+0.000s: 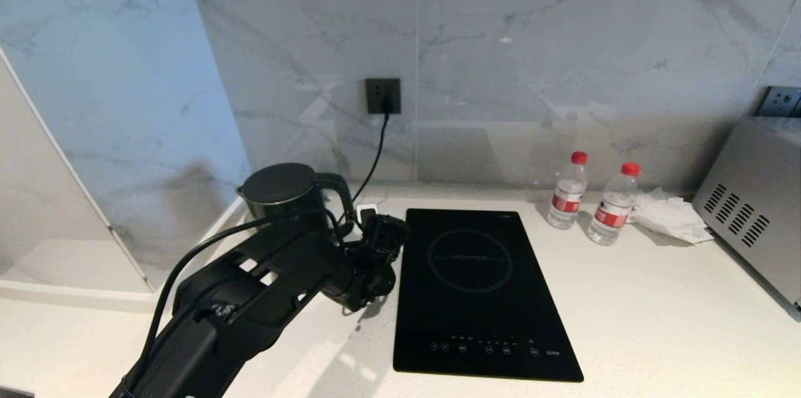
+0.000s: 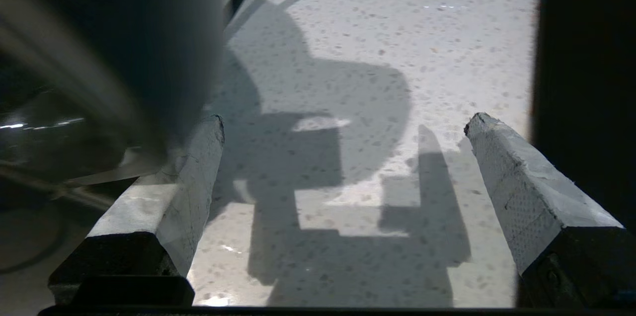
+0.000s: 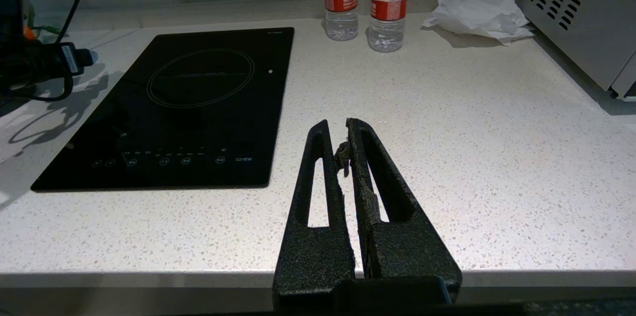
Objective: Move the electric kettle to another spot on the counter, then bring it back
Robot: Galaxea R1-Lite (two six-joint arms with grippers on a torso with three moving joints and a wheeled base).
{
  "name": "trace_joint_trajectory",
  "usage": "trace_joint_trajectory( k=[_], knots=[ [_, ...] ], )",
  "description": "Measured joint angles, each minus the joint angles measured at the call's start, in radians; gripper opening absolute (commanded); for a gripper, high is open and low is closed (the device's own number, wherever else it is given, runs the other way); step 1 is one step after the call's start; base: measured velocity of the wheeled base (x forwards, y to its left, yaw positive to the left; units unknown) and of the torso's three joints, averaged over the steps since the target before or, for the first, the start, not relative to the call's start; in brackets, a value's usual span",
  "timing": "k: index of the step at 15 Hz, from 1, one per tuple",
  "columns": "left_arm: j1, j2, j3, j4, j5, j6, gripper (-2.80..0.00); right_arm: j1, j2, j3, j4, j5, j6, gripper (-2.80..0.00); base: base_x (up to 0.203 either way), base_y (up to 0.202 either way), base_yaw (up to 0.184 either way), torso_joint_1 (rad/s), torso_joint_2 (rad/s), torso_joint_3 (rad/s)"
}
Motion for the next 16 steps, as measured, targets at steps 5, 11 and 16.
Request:
trace_joint_trajectory(
  k=[5, 11, 16],
  knots=[
    [-0.002, 0.021, -0.029, 0.032, 0.000, 0.007, 0.00, 0.000, 0.000, 0.000, 0.000, 0.000, 0.000, -2.80, 0.000, 0.000, 0.000, 0.000, 0.00, 0.000],
    [-0.003, 0.028, -0.031, 0.052, -0.006, 0.012, 0.00, 0.000, 0.000, 0.000, 0.000, 0.000, 0.000, -2.80, 0.000, 0.000, 0.000, 0.000, 0.00, 0.000],
    [-0.024, 0.007, -0.006, 0.058, 0.001, -0.021, 0.00, 0.000, 0.000, 0.000, 0.001, -0.001, 0.000, -2.80, 0.000, 0.000, 0.000, 0.000, 0.00, 0.000]
  ],
)
